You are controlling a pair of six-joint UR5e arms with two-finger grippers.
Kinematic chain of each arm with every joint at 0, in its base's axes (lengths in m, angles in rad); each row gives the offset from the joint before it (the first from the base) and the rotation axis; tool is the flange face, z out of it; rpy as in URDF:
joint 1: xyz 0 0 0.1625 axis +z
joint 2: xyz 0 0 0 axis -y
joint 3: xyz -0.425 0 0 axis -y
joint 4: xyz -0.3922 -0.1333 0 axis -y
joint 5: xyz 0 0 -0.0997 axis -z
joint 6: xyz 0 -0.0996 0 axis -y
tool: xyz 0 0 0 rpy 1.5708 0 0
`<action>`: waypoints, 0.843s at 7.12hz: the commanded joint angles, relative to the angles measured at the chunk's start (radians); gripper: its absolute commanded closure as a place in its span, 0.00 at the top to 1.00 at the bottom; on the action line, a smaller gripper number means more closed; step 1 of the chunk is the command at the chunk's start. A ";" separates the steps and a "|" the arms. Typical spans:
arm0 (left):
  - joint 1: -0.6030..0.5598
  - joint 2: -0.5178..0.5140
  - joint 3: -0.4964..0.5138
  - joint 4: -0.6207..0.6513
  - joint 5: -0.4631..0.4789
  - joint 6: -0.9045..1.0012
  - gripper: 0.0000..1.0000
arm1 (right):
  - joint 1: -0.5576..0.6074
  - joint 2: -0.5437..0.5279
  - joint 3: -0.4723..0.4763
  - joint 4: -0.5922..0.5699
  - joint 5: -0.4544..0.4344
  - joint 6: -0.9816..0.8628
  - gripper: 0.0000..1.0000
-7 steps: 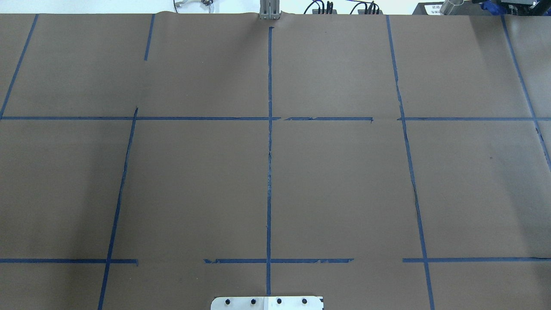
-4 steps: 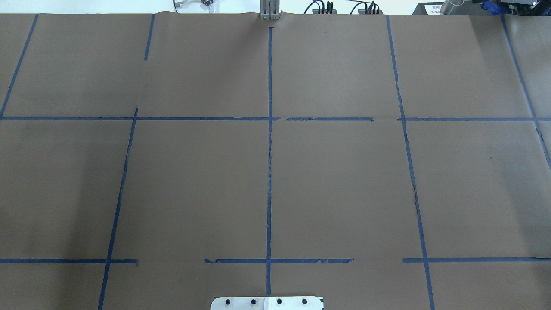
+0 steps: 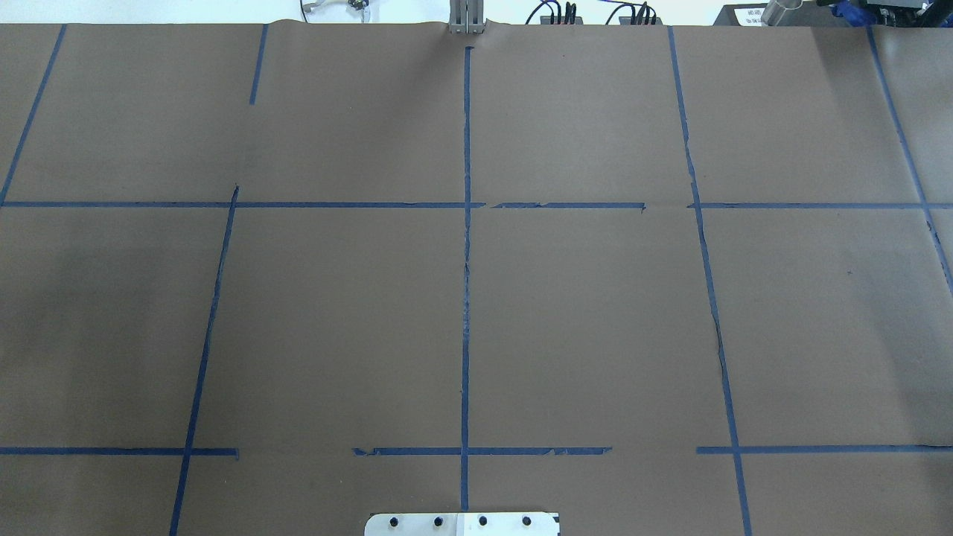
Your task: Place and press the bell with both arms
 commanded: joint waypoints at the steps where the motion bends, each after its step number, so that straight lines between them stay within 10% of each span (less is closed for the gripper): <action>1: 0.167 0.021 0.142 -0.205 0.021 -0.165 1.00 | 0.000 0.000 0.000 0.001 0.000 -0.003 1.00; 6: 0.235 0.047 0.146 -0.211 -0.010 -0.219 1.00 | 0.000 -0.029 0.031 0.001 0.000 -0.006 1.00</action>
